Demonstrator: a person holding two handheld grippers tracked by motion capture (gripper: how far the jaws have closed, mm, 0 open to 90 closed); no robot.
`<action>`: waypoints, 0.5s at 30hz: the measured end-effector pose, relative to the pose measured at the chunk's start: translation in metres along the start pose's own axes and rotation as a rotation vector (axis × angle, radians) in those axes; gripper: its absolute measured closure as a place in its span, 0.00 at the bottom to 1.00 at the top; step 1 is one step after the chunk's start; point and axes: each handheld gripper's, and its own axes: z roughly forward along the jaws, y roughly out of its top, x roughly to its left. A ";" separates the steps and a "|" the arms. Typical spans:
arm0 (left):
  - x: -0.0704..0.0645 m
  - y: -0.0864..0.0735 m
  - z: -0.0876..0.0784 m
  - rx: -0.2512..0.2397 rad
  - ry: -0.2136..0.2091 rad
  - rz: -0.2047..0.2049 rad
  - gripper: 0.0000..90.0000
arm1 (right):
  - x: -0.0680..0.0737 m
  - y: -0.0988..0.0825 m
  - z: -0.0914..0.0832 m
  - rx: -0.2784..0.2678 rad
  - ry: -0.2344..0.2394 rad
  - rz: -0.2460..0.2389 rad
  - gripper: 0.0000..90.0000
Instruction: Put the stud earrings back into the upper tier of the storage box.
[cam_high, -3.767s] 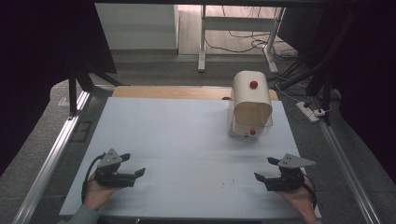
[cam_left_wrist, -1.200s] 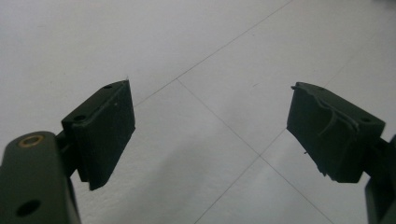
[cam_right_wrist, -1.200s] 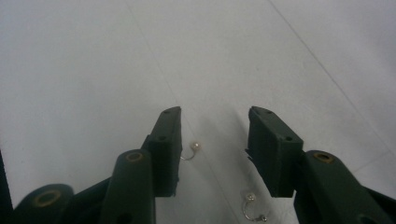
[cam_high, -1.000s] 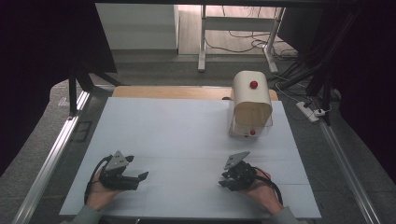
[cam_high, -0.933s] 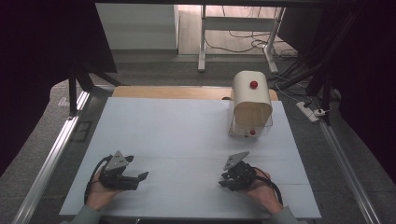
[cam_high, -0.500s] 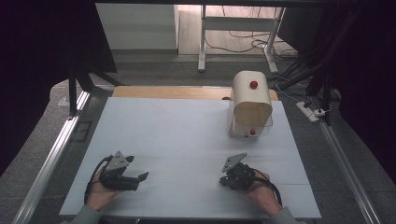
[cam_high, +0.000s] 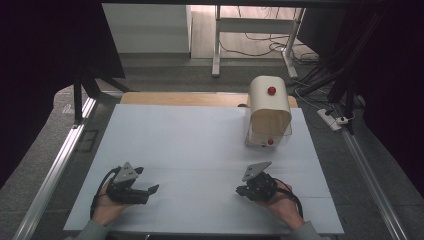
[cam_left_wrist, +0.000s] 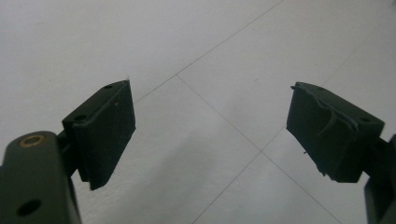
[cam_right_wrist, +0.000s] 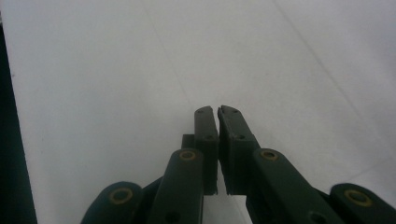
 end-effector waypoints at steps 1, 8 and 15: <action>0.000 0.000 0.000 0.002 -0.001 0.000 0.17 | 0.000 0.000 -0.002 -0.011 0.001 0.004 0.95; 0.002 -0.001 0.000 0.000 -0.001 -0.009 0.17 | -0.003 0.000 -0.014 -0.082 -0.008 0.015 0.95; 0.002 -0.001 0.000 0.001 -0.002 -0.011 0.17 | -0.006 0.000 -0.028 -0.165 -0.035 0.036 0.95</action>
